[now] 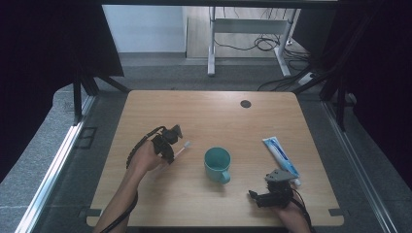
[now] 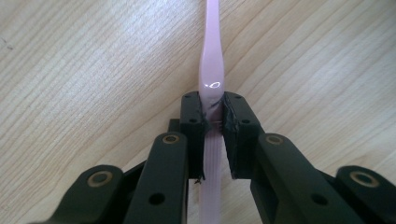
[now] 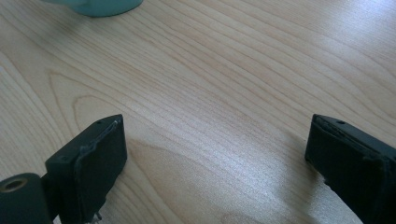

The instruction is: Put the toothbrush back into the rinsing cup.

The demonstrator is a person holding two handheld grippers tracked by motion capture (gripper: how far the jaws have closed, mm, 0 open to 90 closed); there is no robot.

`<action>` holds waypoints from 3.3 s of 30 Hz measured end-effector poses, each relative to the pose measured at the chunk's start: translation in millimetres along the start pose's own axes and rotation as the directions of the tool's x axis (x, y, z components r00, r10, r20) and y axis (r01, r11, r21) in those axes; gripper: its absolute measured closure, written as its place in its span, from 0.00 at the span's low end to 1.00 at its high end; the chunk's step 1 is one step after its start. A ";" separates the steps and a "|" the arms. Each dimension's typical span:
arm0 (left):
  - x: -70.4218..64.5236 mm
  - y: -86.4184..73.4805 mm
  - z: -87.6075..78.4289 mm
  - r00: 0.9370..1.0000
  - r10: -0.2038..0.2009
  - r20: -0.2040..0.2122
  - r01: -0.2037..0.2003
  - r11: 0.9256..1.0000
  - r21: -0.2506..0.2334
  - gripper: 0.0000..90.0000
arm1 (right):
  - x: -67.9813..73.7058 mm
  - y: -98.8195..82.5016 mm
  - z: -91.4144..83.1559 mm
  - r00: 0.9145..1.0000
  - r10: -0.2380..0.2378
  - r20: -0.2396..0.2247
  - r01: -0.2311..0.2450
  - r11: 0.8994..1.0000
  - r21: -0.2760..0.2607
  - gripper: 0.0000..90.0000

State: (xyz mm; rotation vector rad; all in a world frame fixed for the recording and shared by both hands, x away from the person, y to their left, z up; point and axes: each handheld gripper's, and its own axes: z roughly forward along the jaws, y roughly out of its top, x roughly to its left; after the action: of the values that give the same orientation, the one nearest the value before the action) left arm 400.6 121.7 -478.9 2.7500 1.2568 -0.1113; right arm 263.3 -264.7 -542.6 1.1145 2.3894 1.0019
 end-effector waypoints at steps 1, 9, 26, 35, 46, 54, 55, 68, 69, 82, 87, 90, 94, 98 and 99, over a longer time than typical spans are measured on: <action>0.0 0.0 0.0 1.000 0.000 0.000 0.000 1.000 0.000 0.88 | 0.0 0.0 0.0 1.000 0.000 0.000 0.000 1.000 0.000 0.06; -1.8 -0.4 -15.4 1.000 0.008 0.003 -0.008 0.999 -0.033 0.88 | 0.0 0.0 0.1 1.000 0.000 0.000 0.000 1.000 -0.001 0.06; -9.8 -1.6 -42.6 0.999 0.042 0.020 -0.039 0.987 -0.153 0.88 | 0.0 0.0 0.1 1.000 0.000 0.001 0.000 1.000 -0.001 0.06; -20.4 2.8 -53.6 0.995 0.093 0.026 -0.085 0.969 -0.234 0.88 | 0.1 0.0 0.1 1.000 0.000 0.001 0.000 1.000 -0.001 0.06; -33.0 5.1 -68.4 0.988 0.147 0.041 -0.126 0.937 -0.327 0.88 | 0.0 0.0 0.1 1.000 0.000 0.000 0.000 1.000 -0.001 0.06; -39.6 5.5 -76.1 0.984 0.172 0.041 -0.143 0.911 -0.387 0.88 | 0.1 0.0 0.1 1.000 0.001 0.001 -0.001 1.000 -0.001 0.06; -40.3 5.6 -77.3 0.983 0.177 0.040 -0.147 0.908 -0.392 0.88 | 0.1 0.0 0.1 1.000 0.001 0.001 -0.001 1.000 -0.001 0.06; -52.5 6.9 -92.4 0.974 0.224 0.040 -0.178 0.860 -0.478 0.88 | 0.2 0.0 0.1 1.000 0.002 0.000 -0.002 1.000 -0.002 0.06; -53.6 7.1 -93.8 0.973 0.228 0.037 -0.182 0.855 -0.486 0.88 | 0.1 0.0 0.1 1.000 0.001 0.001 -0.001 1.000 -0.002 0.06; -69.1 11.9 -101.8 0.959 0.280 0.047 -0.203 0.793 -0.574 0.88 | 0.1 0.0 0.2 1.000 0.000 0.001 0.000 1.000 -0.002 0.06; -73.0 14.8 -103.1 0.957 0.286 0.047 -0.203 0.777 -0.596 0.88 | 0.1 0.0 0.2 1.000 0.000 0.001 0.000 1.000 -0.002 0.06; -76.3 17.4 -104.6 0.955 0.293 0.045 -0.206 0.764 -0.612 0.88 | 0.0 0.0 0.1 1.000 -0.001 0.001 0.001 1.000 -0.001 0.06; -82.9 21.5 -104.4 0.952 0.303 0.044 -0.208 0.745 -0.634 0.88 | 0.0 0.0 0.1 1.000 0.000 0.001 0.000 1.000 -0.001 0.06; -87.3 24.9 -102.4 0.951 0.307 0.041 -0.209 0.733 -0.648 0.88 | 0.0 0.0 0.2 1.000 0.000 0.001 0.000 1.000 -0.002 0.06; -87.3 24.9 -102.4 0.951 0.307 0.041 -0.209 0.733 -0.648 0.88 | 0.0 0.0 0.2 1.000 0.000 0.001 0.000 1.000 -0.002 0.06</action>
State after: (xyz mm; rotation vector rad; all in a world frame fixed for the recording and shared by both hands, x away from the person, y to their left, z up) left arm 364.3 54.1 -365.6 2.2240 0.6769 0.1221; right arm 263.3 -264.5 -542.7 1.1145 2.3869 1.0025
